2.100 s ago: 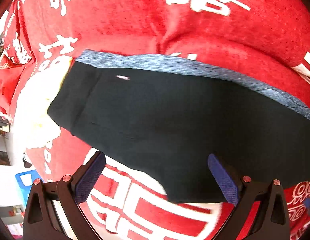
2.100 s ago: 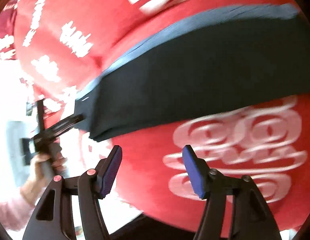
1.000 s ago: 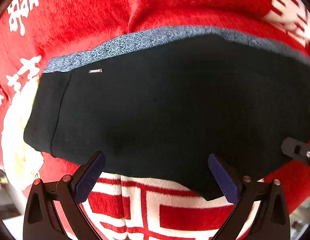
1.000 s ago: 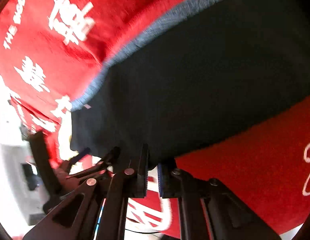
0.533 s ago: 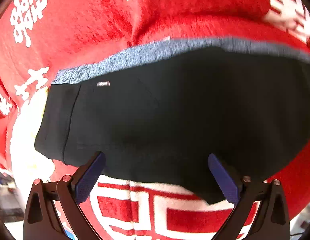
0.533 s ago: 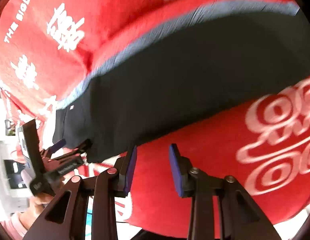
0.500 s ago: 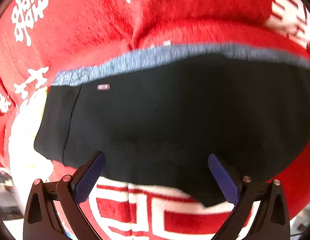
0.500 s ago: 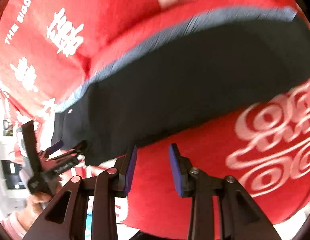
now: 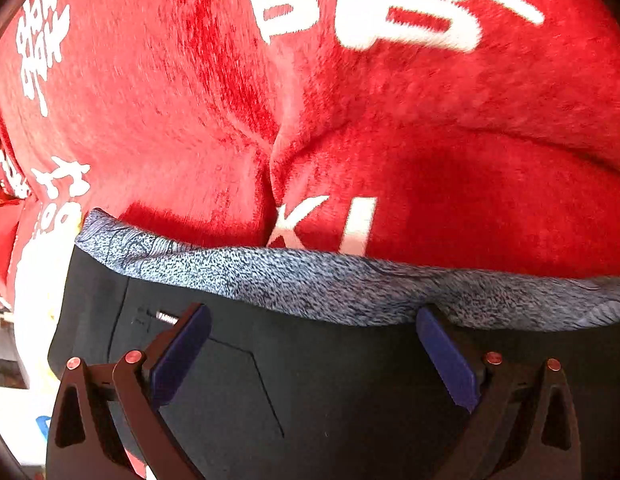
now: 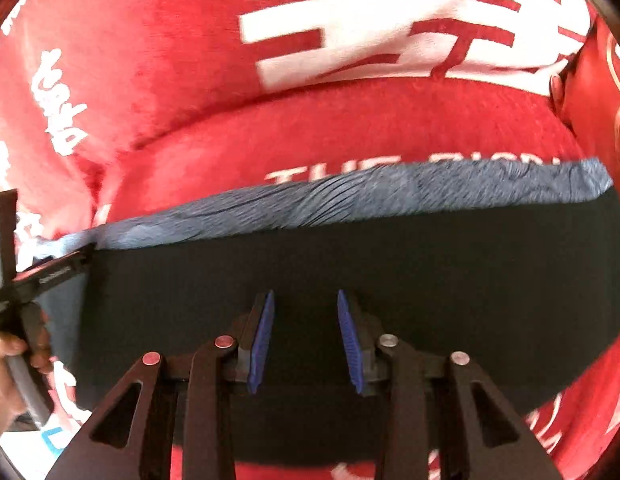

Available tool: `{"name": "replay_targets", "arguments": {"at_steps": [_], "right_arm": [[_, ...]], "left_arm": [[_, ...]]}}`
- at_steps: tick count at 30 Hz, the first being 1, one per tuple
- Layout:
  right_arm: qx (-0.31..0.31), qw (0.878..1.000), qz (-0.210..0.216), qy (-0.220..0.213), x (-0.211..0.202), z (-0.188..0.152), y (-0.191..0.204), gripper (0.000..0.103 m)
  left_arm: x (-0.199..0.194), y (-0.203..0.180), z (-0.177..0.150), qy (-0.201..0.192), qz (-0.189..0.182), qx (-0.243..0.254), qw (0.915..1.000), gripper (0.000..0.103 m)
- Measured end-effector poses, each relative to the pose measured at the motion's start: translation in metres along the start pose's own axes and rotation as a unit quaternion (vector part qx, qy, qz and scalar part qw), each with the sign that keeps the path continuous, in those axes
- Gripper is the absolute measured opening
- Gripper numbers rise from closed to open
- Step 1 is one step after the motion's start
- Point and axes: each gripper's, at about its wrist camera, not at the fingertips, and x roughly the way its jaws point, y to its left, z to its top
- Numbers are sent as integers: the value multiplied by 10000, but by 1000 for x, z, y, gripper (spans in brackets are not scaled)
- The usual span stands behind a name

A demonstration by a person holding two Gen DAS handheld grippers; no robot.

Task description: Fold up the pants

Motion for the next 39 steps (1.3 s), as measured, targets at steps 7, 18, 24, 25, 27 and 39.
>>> {"name": "replay_targets", "arguments": {"at_steps": [7,18,24,25,27,39], "right_arm": [[159,9997,-162,-104,-4,15,-37,28],[-679,9976,3,135,-39,-48,8,35],[-748,9969,-216,-80,-38,-67,5,37],[-730,9970,-233,-60,-39,-66,3,37],[-638,9977,-247,-36,-44,-67,-5,37],[502,9981,-143,336,-68,-109,-55,47]], "left_arm": [[2,-4,6,-95,243,164,9995,103],[-62,-30,-66,8,-291,781,9965,103],[-71,-53,-120,-483,-15,1291,9904,103],[-73,-55,-122,-592,19,1405,9883,103],[-74,-57,-122,-596,71,1560,9859,103],[-108,-89,-130,-129,-374,1664,9853,103]]}}
